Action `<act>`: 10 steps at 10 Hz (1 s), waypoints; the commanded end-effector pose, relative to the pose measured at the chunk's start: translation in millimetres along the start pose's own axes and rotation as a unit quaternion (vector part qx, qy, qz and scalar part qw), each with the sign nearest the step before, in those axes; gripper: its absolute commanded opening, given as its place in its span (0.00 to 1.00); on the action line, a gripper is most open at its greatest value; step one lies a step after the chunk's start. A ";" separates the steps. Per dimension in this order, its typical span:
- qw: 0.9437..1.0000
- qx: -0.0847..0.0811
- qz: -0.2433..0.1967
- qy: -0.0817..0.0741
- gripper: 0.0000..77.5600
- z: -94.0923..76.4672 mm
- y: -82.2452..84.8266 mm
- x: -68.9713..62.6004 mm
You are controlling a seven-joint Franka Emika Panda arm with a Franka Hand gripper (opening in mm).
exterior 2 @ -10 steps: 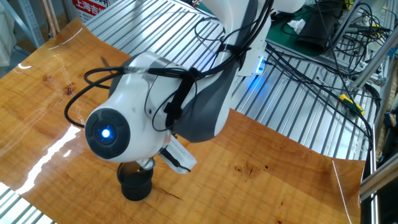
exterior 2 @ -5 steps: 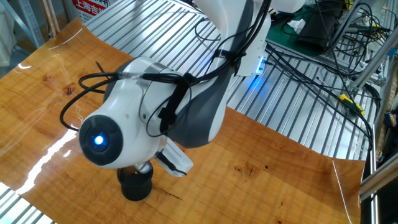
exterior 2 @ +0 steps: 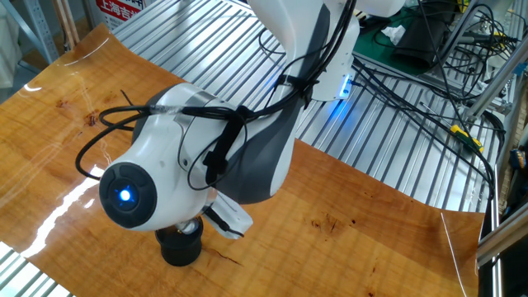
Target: Put the pen into the pen holder
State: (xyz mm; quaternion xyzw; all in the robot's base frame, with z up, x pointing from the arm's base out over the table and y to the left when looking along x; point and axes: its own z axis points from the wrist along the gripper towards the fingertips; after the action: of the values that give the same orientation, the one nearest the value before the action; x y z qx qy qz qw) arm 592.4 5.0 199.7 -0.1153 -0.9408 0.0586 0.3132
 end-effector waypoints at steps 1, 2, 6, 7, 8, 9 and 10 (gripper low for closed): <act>1.000 -0.001 -0.009 -0.004 0.01 6.3 -1.6 -15.2; 1.000 -0.001 -0.009 -0.004 0.01 4.6 -3.2 -17.1; 1.000 -0.001 -0.012 -0.001 0.01 3.5 -6.5 -23.7; 1.000 -0.001 -0.012 -0.001 0.01 3.5 -6.5 -23.7; 1.000 -0.001 -0.012 -0.001 0.01 3.5 -6.3 -23.7; 1.000 -0.001 -0.011 -0.001 0.01 3.8 -6.2 -23.8; 1.000 -0.001 -0.011 -0.001 0.01 4.0 -6.0 -24.0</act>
State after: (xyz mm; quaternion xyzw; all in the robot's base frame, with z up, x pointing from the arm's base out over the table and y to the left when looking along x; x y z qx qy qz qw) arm 607.0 -6.7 182.5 -0.1046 -0.9421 0.0538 0.3141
